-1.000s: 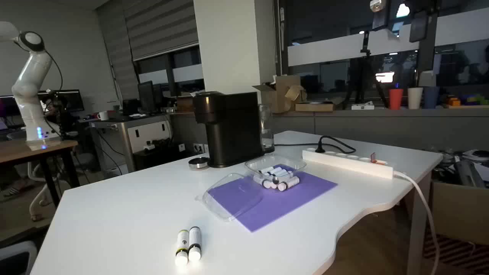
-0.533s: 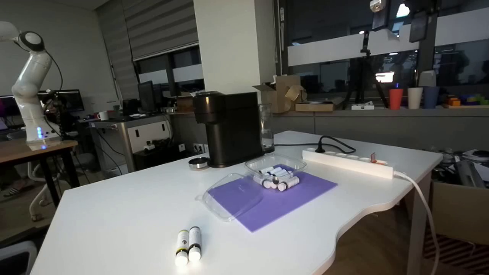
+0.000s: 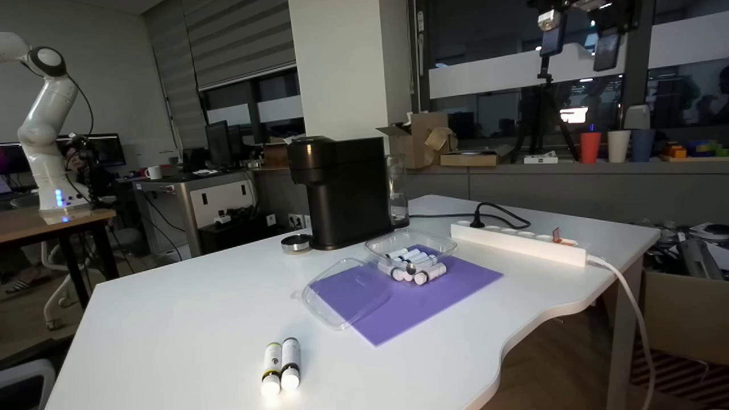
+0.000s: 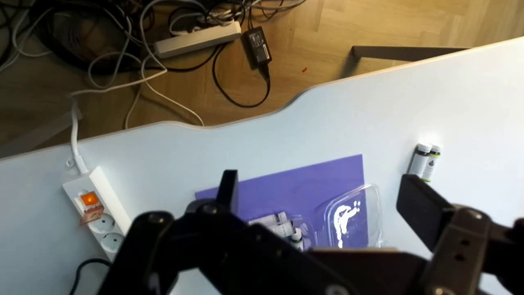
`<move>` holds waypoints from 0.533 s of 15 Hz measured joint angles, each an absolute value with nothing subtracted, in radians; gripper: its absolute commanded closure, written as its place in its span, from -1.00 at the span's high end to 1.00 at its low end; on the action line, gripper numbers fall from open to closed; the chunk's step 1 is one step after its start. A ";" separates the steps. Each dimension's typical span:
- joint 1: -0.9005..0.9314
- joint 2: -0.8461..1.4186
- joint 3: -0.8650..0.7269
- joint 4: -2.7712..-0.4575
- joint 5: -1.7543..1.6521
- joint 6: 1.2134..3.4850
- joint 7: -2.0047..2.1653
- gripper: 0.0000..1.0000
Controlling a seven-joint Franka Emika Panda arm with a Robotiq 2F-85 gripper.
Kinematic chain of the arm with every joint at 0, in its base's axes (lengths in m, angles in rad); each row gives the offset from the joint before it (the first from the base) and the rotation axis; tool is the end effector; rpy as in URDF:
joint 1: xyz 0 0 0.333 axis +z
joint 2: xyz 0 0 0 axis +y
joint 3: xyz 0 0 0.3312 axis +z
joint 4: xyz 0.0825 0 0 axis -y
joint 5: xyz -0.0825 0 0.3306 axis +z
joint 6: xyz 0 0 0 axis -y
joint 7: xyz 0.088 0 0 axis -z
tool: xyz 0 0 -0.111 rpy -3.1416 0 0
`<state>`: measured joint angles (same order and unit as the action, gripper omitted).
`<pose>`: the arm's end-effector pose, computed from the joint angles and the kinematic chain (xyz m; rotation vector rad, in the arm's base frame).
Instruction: Pick up the two objects and put them in the bowl
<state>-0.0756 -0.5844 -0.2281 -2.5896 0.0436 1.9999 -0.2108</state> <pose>0.2950 -0.0962 0.4746 -2.9752 0.1093 -0.0313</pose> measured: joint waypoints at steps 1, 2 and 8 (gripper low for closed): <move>-0.075 -0.556 -0.228 -2.590 0.053 2.056 -0.220 1.00; -0.072 -0.522 -0.228 -2.589 0.066 2.120 -0.230 1.00; 0.011 -0.229 -0.167 -2.555 0.217 2.491 -0.231 1.00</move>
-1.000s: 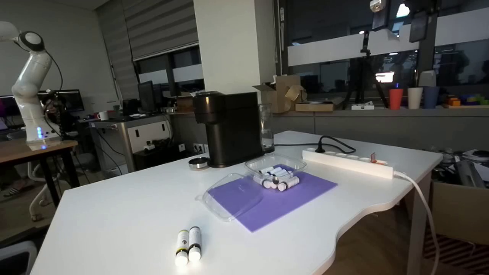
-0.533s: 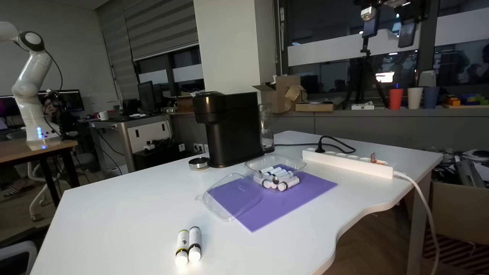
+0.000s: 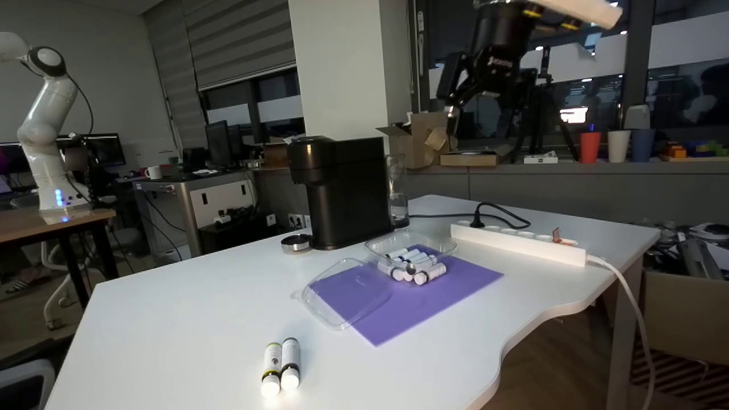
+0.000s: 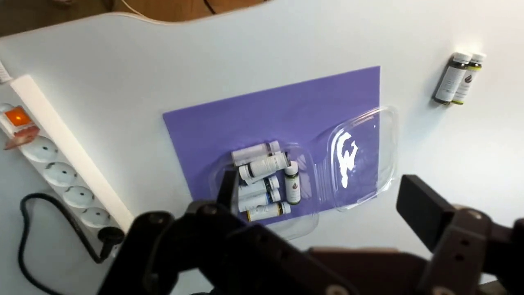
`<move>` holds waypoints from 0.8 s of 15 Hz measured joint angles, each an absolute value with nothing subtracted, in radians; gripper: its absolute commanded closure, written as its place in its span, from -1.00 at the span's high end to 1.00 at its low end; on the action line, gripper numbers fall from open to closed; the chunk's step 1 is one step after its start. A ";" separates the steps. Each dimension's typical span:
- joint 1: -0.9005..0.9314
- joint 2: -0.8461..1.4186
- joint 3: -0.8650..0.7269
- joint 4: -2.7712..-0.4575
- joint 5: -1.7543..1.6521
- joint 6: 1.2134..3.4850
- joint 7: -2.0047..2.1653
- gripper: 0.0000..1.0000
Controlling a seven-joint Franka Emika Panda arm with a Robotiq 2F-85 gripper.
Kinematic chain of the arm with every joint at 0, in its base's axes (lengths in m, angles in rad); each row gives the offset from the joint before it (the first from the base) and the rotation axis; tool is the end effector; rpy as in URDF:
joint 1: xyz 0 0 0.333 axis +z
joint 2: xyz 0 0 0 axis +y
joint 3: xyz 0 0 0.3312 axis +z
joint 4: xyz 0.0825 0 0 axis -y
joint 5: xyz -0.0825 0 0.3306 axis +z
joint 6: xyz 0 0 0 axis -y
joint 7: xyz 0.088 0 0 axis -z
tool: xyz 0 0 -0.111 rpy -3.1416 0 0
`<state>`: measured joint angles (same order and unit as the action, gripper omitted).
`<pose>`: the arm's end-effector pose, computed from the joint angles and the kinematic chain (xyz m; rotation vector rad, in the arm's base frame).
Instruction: Pick up the two objects and put them in the bowl
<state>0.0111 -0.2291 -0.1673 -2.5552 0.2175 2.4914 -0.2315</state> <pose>0.4024 -0.0652 0.4113 -2.9761 0.1286 -0.2849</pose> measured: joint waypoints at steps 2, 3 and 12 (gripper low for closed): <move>0.041 -0.120 -0.107 -2.523 0.255 2.557 -0.171 1.00; 0.057 -0.069 -0.072 -2.503 0.268 2.579 -0.133 1.00; 0.207 0.252 0.172 -2.296 0.278 2.623 0.137 1.00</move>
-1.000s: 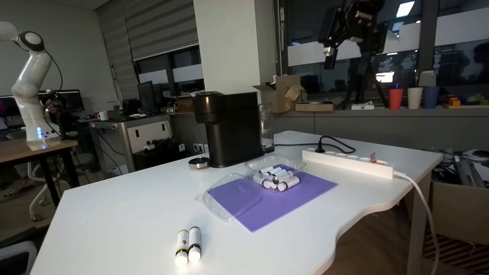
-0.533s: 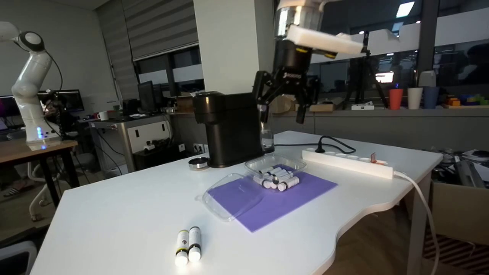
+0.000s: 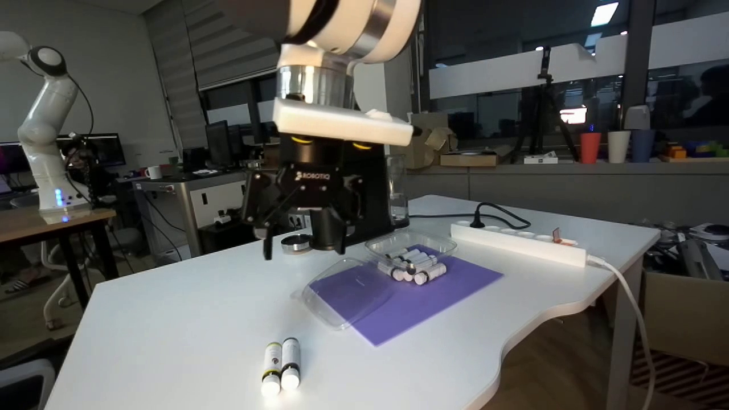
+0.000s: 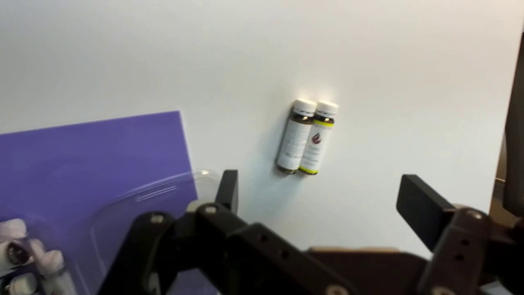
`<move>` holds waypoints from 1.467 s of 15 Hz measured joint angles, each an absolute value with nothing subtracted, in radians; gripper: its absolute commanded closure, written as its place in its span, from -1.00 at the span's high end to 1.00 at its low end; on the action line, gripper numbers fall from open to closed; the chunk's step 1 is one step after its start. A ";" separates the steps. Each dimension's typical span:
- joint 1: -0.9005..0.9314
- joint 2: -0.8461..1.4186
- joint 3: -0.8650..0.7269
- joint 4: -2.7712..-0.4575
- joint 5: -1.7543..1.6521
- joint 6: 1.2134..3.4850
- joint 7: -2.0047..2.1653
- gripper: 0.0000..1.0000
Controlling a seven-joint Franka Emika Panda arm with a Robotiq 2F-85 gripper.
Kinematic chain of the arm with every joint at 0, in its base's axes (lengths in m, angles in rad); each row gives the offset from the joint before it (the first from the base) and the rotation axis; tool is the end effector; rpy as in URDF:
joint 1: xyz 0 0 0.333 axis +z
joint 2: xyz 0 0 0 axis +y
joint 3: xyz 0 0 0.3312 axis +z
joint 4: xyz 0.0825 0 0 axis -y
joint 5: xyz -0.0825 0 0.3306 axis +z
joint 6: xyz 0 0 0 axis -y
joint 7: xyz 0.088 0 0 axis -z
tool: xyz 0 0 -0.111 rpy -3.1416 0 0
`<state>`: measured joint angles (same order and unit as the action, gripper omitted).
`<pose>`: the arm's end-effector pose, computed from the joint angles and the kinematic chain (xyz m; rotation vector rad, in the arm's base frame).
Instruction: Pick up the two objects and put them in the bowl
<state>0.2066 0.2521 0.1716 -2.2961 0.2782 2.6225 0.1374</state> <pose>0.4777 0.1820 0.3022 -2.9400 0.0046 -0.0325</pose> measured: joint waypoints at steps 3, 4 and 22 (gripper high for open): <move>0.209 0.267 0.180 -2.289 0.277 2.622 0.137 1.00; 0.203 0.267 0.179 -2.290 0.277 2.622 0.135 1.00; 0.246 0.428 0.145 -2.225 0.161 2.755 0.217 1.00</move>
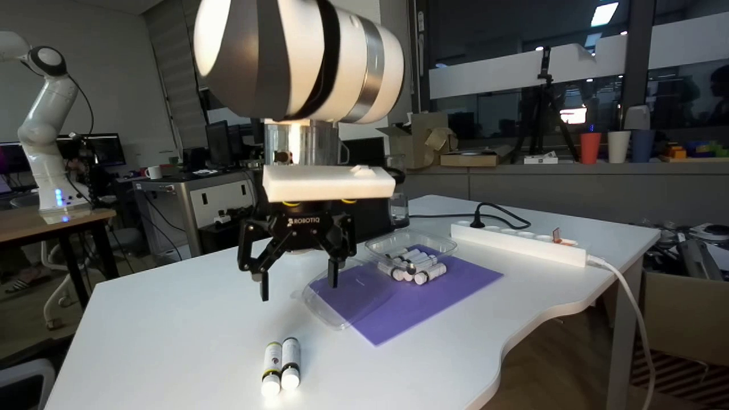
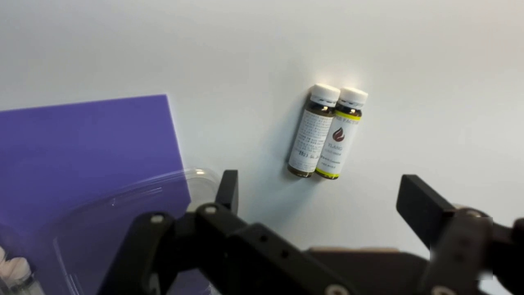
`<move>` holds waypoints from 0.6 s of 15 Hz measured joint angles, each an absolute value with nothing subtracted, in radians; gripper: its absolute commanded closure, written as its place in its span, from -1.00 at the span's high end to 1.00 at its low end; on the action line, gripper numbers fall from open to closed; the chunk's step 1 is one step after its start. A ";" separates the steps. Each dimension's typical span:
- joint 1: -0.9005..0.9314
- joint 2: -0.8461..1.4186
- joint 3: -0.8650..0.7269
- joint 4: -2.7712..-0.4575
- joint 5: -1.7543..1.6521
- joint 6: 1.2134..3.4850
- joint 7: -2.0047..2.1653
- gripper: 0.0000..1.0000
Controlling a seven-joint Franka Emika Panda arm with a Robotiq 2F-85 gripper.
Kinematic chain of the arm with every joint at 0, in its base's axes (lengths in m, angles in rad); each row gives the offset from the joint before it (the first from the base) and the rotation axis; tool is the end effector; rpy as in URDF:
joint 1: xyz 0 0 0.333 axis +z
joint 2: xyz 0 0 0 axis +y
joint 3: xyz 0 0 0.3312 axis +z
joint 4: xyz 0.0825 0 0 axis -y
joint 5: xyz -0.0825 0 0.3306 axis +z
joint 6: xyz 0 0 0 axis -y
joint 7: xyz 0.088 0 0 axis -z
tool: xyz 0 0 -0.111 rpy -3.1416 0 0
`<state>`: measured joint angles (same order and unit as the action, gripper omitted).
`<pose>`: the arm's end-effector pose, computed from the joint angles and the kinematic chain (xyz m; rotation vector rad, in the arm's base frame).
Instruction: Pick up the two objects and put them in the bowl
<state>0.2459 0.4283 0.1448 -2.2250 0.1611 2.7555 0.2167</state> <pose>0.5017 0.1978 0.2470 -2.9879 -0.0175 -0.0890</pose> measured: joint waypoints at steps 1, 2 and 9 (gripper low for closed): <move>0.266 0.456 0.126 -2.209 0.151 2.773 0.257 1.00; 0.286 0.481 0.109 -2.192 0.148 2.783 0.294 1.00; 0.388 0.631 0.066 -2.080 0.158 2.797 0.456 1.00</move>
<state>0.3877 0.6307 0.0658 -2.0798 0.1577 2.7971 0.4563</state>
